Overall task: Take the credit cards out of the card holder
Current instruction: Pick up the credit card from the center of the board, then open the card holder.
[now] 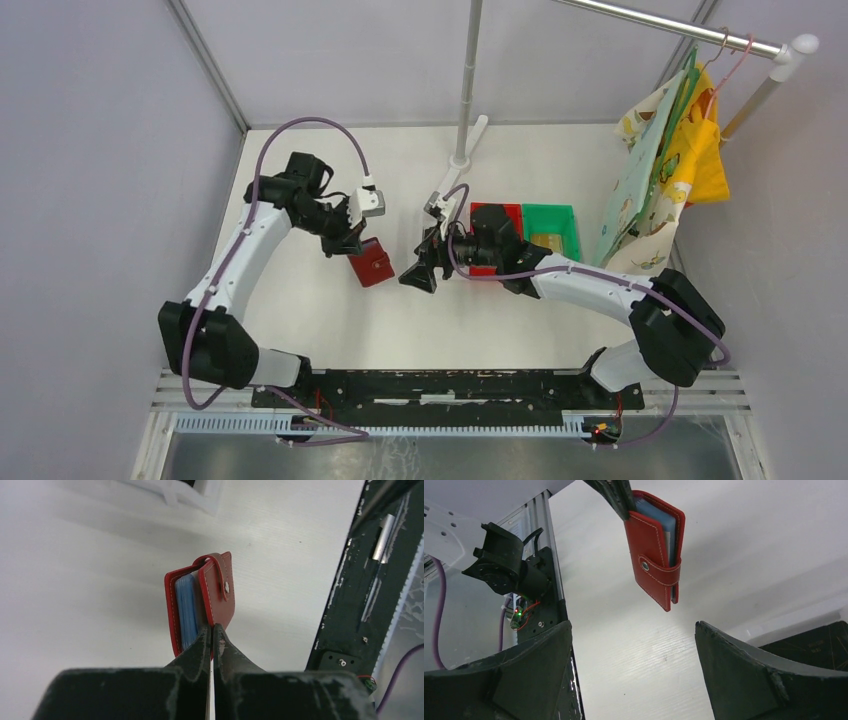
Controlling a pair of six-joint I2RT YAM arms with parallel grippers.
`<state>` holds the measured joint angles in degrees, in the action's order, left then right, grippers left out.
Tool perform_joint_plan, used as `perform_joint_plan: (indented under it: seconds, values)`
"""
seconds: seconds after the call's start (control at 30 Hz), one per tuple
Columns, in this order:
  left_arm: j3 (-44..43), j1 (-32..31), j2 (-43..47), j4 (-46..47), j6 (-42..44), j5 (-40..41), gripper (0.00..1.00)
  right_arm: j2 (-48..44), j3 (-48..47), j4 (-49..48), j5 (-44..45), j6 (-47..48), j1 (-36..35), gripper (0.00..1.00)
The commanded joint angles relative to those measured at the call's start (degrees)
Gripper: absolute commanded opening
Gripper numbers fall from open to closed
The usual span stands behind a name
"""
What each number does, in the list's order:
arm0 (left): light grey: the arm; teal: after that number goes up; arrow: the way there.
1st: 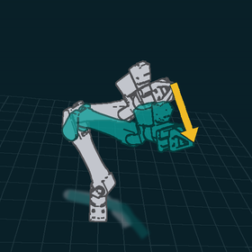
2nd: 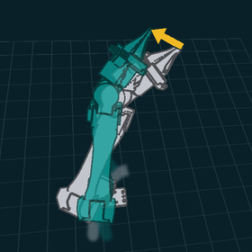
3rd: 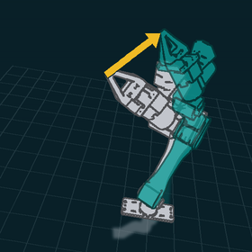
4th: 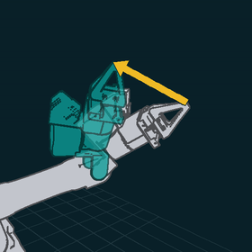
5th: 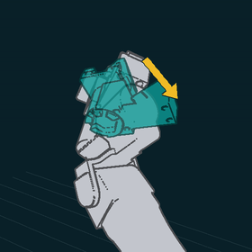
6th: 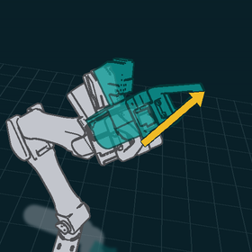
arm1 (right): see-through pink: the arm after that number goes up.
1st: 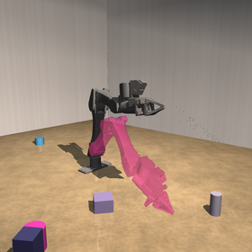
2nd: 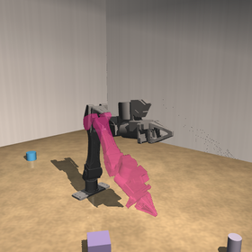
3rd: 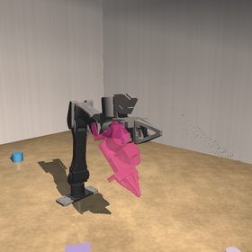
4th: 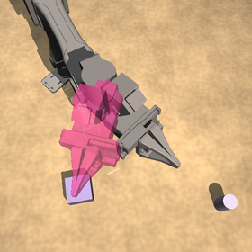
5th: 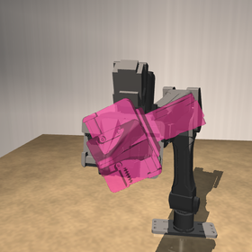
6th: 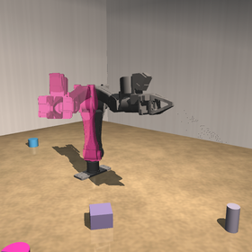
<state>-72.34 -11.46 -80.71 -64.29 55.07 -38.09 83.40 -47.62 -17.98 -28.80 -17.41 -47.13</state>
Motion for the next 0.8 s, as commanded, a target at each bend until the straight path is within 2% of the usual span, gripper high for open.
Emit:
perform_joint_plan:
  seconds: [0.0, 0.2, 0.4, 0.63, 0.7, 0.77]
  values:
    - [-7.50, -3.25, 4.37, -10.62, 6.72, -3.59, 0.02, -2.03, -0.59, -7.65, -6.25, 2.19, -0.08, 0.98]
    - [-12.54, -9.41, 7.01, -15.68, 5.22, -2.52, 0.02, -1.74, 0.60, -16.00, -8.65, -0.30, -0.43, 0.98]
    - [-12.52, -15.10, 10.16, -15.67, 3.51, -1.23, 0.02, -1.38, 0.03, -19.92, -10.32, -0.82, -1.33, 0.98]
    - [-15.10, -18.11, 10.75, -14.73, 1.19, -0.30, 0.02, 1.16, -3.25, -21.00, -16.70, -3.02, -3.74, 0.97]
    - [-15.82, -18.43, 10.87, -14.57, 0.85, -0.02, 0.02, 1.55, -3.75, -21.49, -17.79, -4.36, -3.84, 0.92]
    - [-16.16, -18.63, 11.13, -14.21, 0.62, 0.09, 0.02, 1.52, -3.80, -22.24, -18.39, -5.33, -3.84, 0.82]
